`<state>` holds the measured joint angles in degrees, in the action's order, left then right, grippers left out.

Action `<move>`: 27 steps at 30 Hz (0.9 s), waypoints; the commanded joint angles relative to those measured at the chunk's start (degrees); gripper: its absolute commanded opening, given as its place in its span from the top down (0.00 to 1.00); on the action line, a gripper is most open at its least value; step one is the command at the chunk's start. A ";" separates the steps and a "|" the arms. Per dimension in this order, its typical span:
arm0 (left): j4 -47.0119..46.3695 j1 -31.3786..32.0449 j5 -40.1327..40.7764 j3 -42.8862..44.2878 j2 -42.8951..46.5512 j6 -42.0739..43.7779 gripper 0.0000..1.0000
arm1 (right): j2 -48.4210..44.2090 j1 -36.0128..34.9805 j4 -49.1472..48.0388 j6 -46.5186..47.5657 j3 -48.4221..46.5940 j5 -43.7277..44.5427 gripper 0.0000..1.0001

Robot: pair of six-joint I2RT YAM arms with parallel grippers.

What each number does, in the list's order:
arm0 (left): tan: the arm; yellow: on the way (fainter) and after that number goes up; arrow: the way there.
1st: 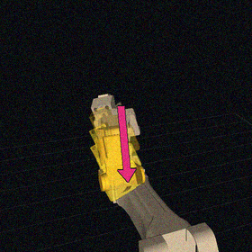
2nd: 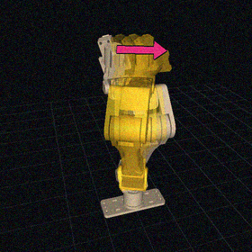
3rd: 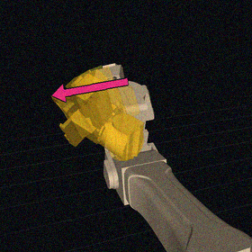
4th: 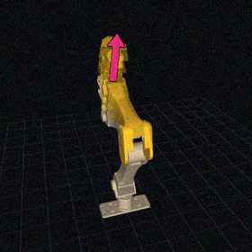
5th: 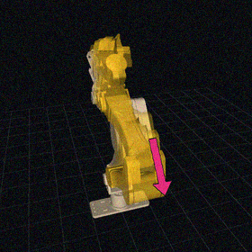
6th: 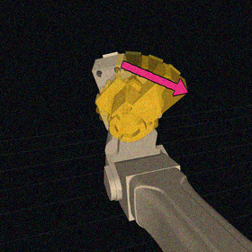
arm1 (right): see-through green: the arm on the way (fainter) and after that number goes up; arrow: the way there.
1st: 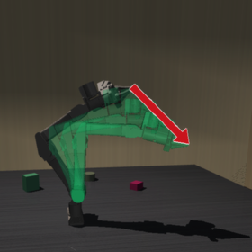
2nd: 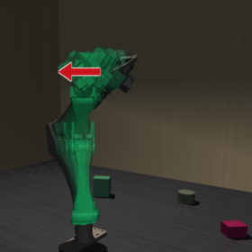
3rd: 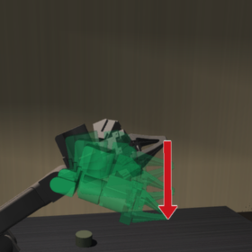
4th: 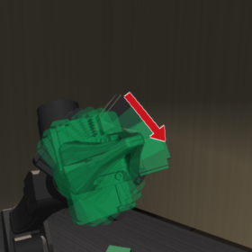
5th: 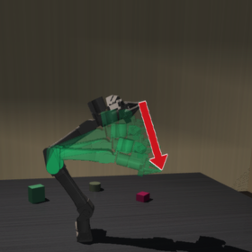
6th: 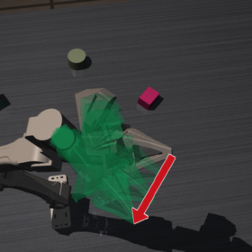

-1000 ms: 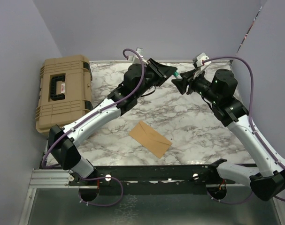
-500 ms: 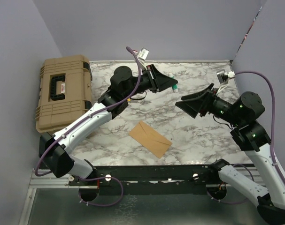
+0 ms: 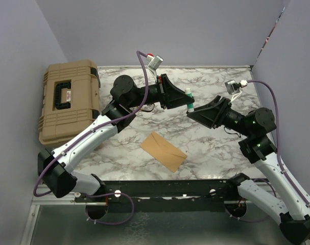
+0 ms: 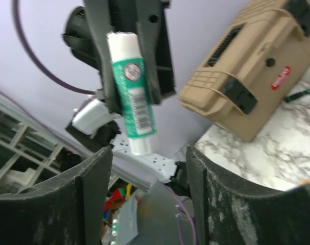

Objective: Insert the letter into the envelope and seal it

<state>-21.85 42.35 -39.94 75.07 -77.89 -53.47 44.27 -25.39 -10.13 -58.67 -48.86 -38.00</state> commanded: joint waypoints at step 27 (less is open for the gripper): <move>15.63 -0.15 23.51 2.08 -1.80 -3.15 1.00 | 13.20 0.00 12.04 46.11 -11.55 11.92 0.99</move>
<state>-18.61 41.63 -28.25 73.65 -76.95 -54.87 54.63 -25.39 -6.96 -33.52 -58.41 -36.99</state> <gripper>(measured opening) 0.234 0.190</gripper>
